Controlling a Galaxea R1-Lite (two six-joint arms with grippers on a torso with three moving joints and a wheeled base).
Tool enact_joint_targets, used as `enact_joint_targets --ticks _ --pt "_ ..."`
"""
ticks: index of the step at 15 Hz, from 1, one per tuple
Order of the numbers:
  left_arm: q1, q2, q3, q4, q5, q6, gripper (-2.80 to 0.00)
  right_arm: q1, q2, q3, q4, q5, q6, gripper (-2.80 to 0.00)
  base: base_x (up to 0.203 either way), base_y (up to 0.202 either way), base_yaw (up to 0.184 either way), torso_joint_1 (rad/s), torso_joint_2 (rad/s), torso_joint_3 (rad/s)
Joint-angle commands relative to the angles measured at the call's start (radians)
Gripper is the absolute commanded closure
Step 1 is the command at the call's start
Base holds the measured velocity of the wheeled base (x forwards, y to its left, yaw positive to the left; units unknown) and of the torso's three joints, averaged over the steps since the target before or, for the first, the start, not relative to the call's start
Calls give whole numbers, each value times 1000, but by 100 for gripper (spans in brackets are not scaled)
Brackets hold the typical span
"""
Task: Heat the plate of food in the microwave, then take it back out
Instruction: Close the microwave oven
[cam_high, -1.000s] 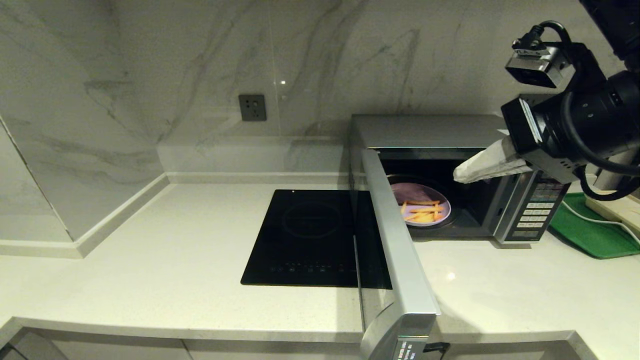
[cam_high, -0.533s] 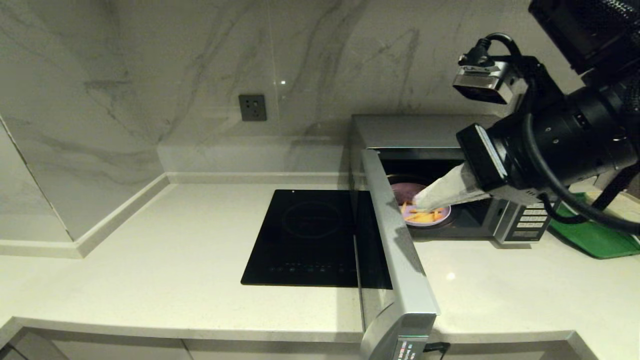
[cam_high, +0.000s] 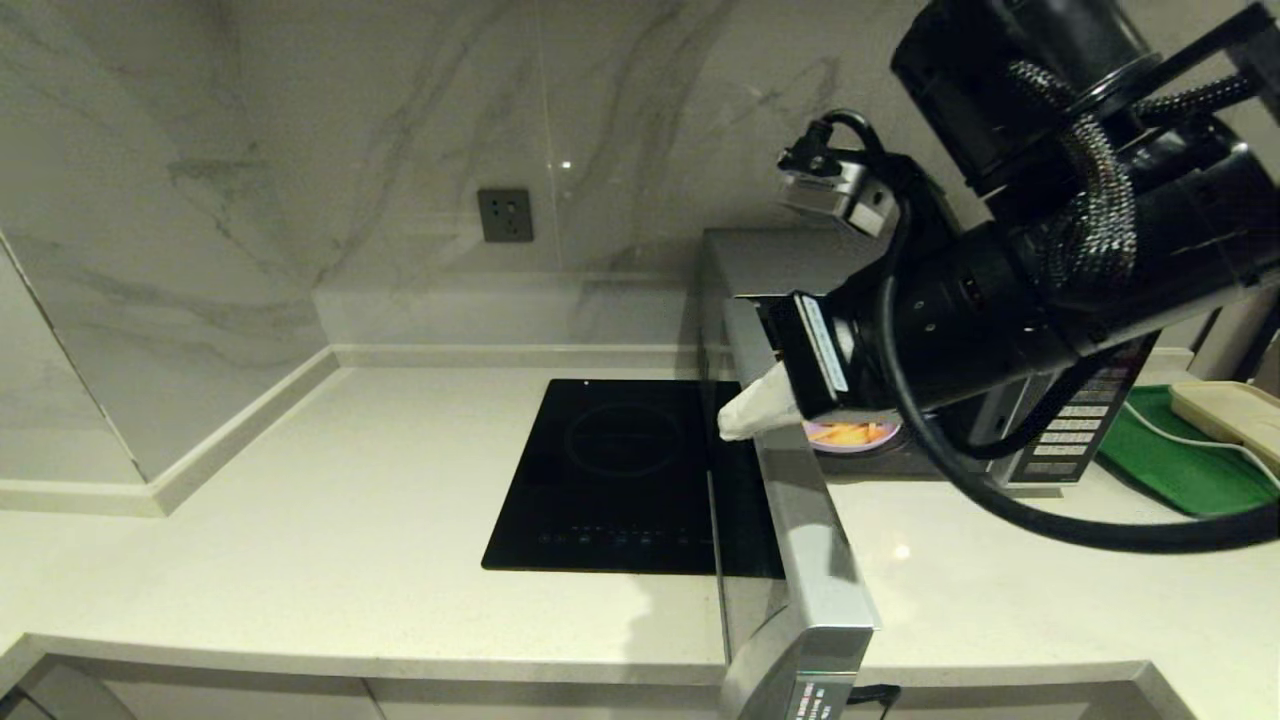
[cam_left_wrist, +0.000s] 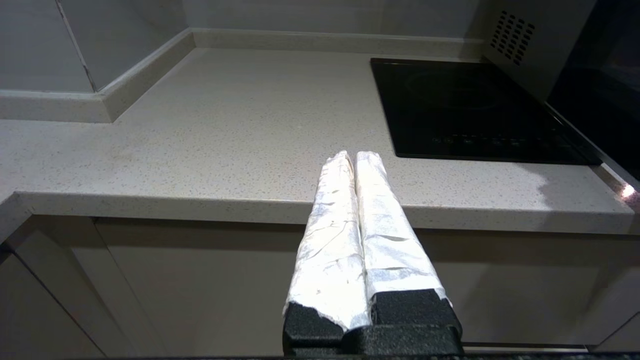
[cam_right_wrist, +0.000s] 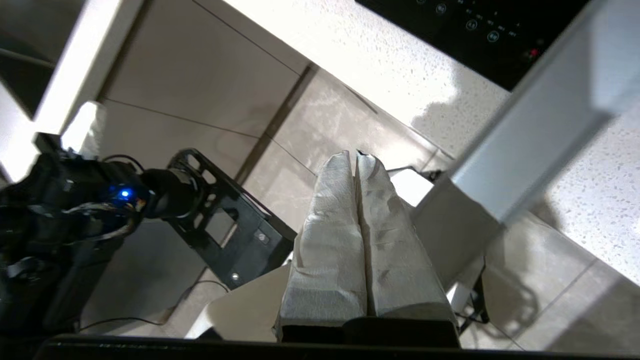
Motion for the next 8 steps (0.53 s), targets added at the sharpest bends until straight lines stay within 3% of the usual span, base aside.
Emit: enact_joint_targets --ticks 1,8 --pt "0 0 0 -1 0 -1 0 15 39 0 5 -6 4 0 0 0 0 0 0 0" --pt "0 0 0 -1 0 -1 0 10 90 1 6 -117 10 0 0 0 0 0 0 0"
